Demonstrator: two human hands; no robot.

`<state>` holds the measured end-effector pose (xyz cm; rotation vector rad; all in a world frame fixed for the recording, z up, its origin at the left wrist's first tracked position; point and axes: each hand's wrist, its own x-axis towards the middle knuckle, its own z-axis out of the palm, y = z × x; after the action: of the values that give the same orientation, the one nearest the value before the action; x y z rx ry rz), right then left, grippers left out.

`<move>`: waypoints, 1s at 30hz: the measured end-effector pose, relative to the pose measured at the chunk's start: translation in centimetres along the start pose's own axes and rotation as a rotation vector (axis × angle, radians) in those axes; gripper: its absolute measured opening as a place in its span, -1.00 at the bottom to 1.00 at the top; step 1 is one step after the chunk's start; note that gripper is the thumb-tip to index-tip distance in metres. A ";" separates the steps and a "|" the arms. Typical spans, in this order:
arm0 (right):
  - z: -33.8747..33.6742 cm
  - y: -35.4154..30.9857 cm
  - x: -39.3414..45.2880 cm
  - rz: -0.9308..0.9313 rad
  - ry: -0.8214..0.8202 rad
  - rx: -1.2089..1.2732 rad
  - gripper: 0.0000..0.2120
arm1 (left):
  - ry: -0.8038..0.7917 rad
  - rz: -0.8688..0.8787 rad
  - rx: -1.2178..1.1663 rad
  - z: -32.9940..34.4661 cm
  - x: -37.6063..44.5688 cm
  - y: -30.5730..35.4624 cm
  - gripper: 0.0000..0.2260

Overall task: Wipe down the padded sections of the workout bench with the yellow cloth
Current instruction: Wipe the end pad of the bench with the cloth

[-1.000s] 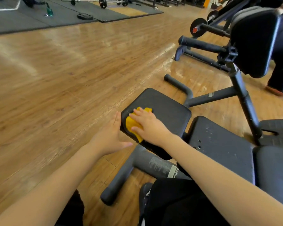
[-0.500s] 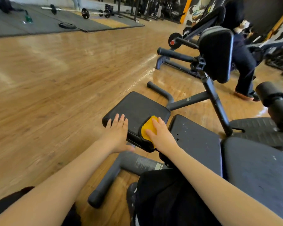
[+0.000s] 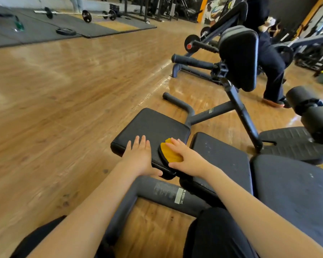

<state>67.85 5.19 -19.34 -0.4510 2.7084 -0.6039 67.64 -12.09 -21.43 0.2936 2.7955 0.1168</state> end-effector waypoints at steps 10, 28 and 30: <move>2.2 0.8 1.8 0.077 0.231 -0.016 -0.40 | 0.095 0.048 0.037 1.2 1.4 -0.4 0.02; 3.8 -0.4 0.8 0.018 0.305 -0.069 -0.52 | 0.153 0.046 0.057 1.8 1.3 -0.2 0.00; 3.5 -0.1 0.5 -0.057 0.311 -0.089 -0.53 | 0.154 0.040 0.041 1.7 1.4 -0.3 -0.02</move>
<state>68.69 3.71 -22.40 -0.4936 3.0371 -0.6148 66.87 -12.01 -23.49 0.3649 2.9483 0.0960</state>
